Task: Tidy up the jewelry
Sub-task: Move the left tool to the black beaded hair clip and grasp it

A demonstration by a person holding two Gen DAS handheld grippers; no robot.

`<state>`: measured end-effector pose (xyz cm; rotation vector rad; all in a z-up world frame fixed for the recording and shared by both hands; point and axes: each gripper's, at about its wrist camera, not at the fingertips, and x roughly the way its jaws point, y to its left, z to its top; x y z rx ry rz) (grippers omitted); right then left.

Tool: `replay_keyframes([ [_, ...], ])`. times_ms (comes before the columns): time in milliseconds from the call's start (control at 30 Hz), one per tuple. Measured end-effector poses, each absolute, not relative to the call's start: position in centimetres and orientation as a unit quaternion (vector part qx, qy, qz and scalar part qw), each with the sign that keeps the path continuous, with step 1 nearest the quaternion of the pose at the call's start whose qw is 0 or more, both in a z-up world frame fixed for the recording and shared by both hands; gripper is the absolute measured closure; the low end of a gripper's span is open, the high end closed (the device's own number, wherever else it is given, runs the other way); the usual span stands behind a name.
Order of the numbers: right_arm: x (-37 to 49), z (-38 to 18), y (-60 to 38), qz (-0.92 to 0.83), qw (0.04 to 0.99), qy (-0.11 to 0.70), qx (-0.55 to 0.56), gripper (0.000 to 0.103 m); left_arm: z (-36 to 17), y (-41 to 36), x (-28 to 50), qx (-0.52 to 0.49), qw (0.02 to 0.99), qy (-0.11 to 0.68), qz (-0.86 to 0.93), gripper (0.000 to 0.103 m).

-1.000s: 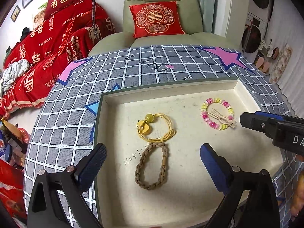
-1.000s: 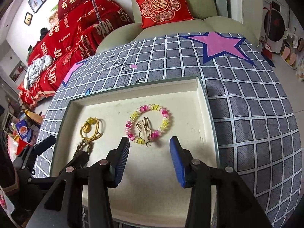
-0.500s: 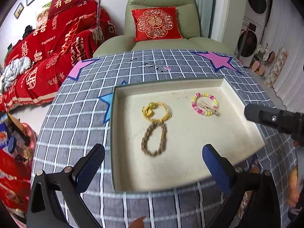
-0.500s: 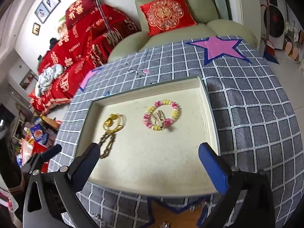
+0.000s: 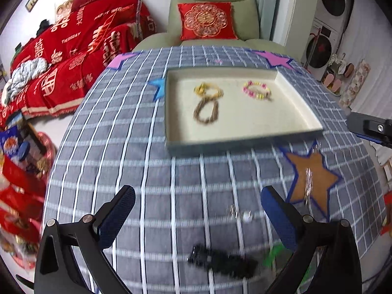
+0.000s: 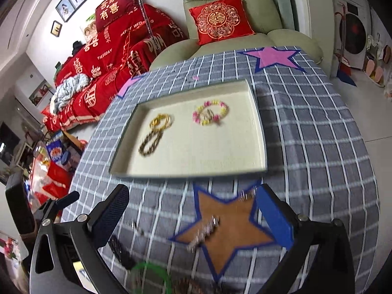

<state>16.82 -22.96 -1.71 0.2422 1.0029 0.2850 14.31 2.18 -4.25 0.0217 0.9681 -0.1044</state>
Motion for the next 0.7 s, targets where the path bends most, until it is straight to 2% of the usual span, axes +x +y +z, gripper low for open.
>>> replay_keyframes([
  [400, 9.1, -4.5, -24.3, 0.100, 0.850, 0.509, 0.091, 0.000, -6.9, 4.1, 9.2, -0.030, 0.871, 0.490, 0.003, 0.000],
  [700, 6.6, -6.6, -26.6, 0.032, 0.842, 0.527, 0.105, 0.000, -8.4, 4.2, 8.2, -0.075, 0.854, 0.514, 0.026, 0.000],
])
